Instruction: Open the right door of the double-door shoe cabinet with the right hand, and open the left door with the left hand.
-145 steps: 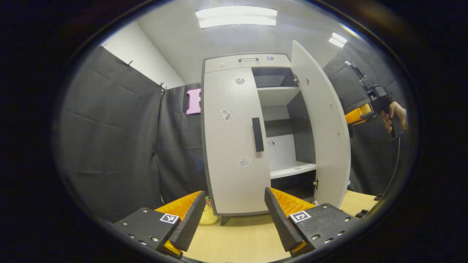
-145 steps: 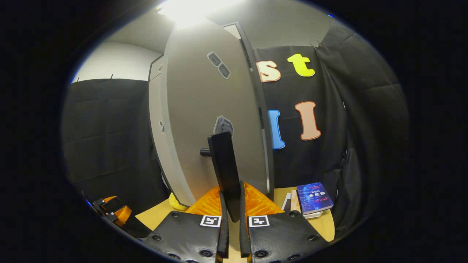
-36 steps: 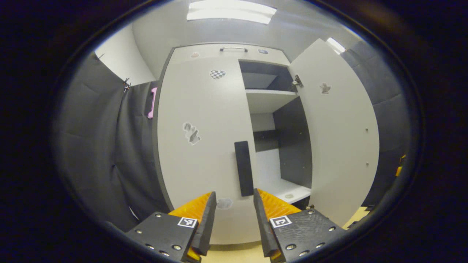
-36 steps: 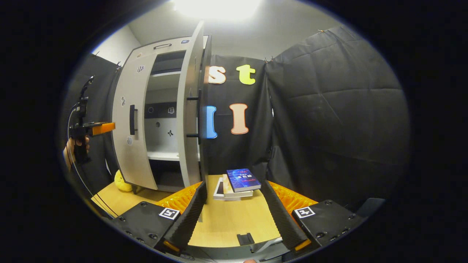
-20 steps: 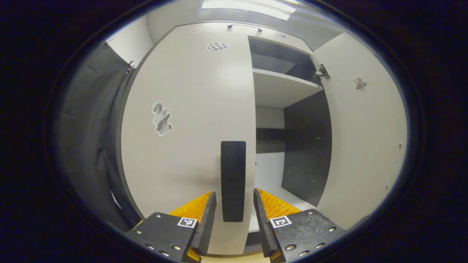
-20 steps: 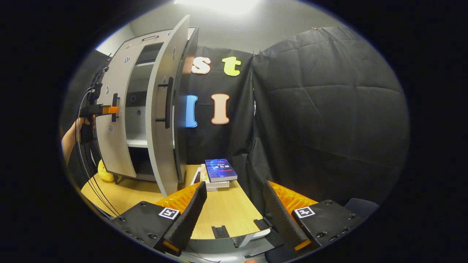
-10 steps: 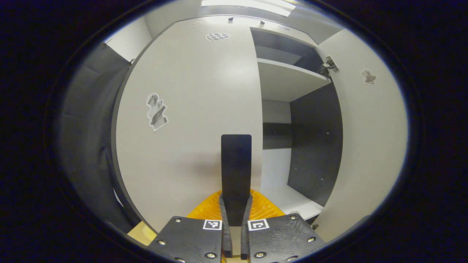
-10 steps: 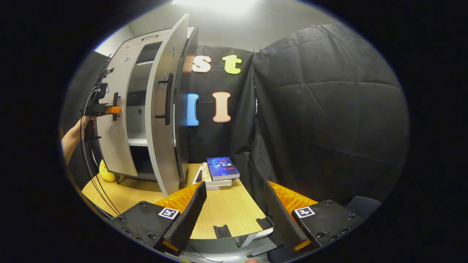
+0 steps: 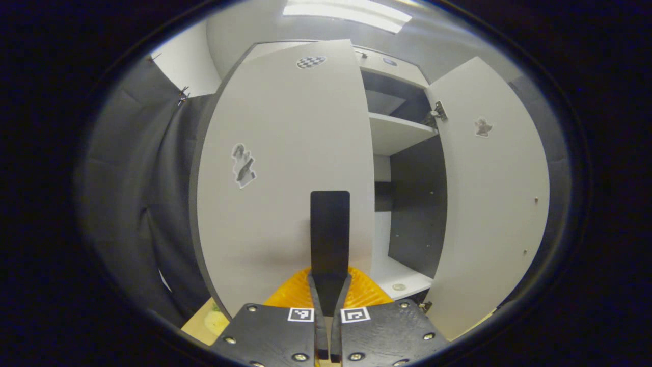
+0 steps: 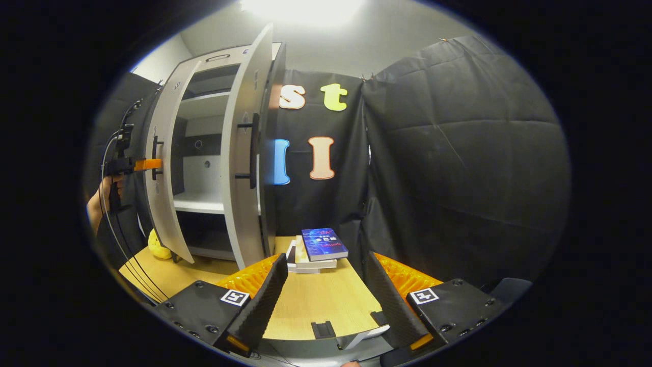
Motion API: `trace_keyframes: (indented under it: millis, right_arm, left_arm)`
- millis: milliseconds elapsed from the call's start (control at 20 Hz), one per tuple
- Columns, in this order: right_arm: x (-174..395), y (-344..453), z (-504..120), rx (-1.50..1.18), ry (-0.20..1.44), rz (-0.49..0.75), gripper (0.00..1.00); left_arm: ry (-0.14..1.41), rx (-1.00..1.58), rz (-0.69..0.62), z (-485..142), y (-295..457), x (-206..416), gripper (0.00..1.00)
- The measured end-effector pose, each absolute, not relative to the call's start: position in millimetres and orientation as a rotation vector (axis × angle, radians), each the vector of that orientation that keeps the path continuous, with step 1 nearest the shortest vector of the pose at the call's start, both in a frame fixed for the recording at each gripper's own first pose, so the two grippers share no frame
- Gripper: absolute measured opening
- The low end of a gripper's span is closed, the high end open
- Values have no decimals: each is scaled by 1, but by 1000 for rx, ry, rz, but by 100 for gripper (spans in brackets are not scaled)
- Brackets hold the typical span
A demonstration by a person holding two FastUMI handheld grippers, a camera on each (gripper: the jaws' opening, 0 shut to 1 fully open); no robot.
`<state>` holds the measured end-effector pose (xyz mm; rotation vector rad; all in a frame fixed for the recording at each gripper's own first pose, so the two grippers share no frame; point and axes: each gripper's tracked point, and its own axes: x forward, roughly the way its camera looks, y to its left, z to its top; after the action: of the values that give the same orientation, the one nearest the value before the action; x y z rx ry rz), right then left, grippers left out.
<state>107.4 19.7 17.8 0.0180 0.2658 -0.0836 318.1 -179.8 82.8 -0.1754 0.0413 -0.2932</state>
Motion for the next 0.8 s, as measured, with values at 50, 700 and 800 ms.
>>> trace_keyframes:
  millis: [50,700,800]
  right_arm:
    - [106,22,19,12,264,-79,98]
    - [85,69,26,-4,264,-43,98]
    - [82,79,29,-2,264,-35,98]
  left_arm:
    - [46,-177,-295,83,-173,310,5]
    - [48,-188,-271,78,-75,246,3]
    - [52,-176,-241,76,-54,241,3]
